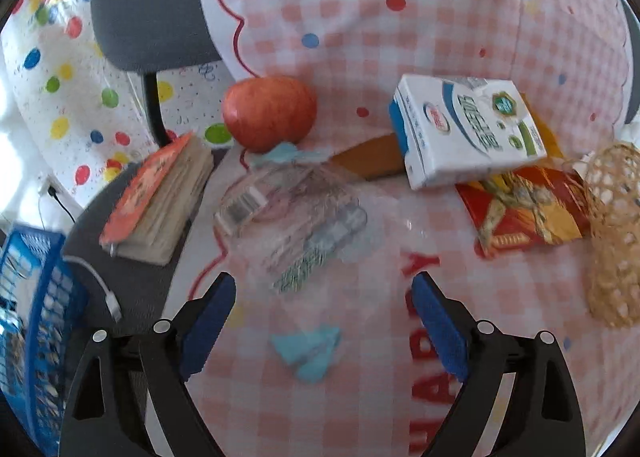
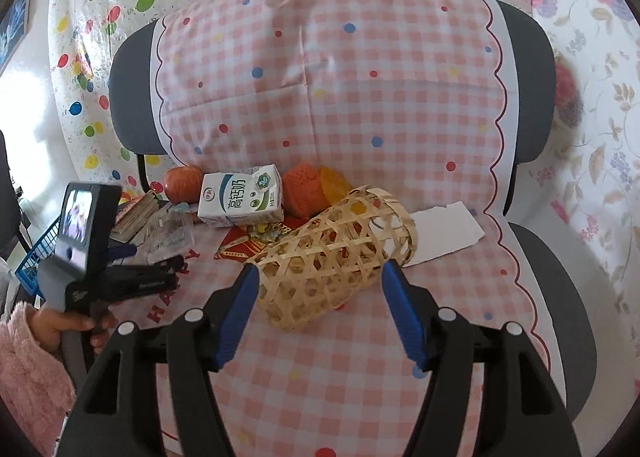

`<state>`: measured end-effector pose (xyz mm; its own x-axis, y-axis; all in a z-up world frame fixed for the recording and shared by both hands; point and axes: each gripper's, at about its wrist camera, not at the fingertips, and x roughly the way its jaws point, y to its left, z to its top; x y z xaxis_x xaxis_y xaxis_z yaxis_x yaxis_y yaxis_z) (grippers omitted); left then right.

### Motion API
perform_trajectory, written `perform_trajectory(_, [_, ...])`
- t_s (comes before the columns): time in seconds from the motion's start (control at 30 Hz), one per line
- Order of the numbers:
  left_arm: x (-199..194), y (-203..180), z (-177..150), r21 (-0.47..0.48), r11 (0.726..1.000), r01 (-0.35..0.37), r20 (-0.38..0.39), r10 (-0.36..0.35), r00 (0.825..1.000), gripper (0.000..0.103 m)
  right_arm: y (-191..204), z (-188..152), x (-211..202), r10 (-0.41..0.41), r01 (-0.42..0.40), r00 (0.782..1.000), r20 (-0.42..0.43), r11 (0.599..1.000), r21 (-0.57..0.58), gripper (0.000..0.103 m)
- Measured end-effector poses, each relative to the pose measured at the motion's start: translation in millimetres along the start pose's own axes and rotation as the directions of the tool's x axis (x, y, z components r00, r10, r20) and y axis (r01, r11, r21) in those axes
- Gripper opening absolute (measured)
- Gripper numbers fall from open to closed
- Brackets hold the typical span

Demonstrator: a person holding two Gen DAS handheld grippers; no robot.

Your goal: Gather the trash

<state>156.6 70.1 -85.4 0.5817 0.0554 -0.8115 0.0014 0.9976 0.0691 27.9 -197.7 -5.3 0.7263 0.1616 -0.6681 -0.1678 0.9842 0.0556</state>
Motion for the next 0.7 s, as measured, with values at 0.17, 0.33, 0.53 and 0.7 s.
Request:
perform_trajectory(0.17, [0,-10,16,-0.017,1.000,0.013,0.030,-0.012,0.999,0.089,-4,-2,8,-0.003,0.003,1.000,-0.012,1.000,0.010,0.063])
perform_trajectory(0.33, [21,-9,35,-0.081,0.997,-0.021,-0.012,0.020,1.000,0.089,-6,-1,13,0.000,0.001,1.000,-0.019,1.000,0.013,0.063])
perform_trajectory(0.53, [41,2,34,-0.121,0.992,0.028,-0.082,-0.038,0.996,0.086,-8,0,9,0.006,-0.006,1.000,-0.014,1.000,0.019,0.063])
perform_trajectory(0.7, [27,6,21,-0.076,0.986,0.150,-0.044,-0.153,0.987,0.027,-9,-5,4,0.009,-0.008,1.000,-0.017,1.000,0.028,0.063])
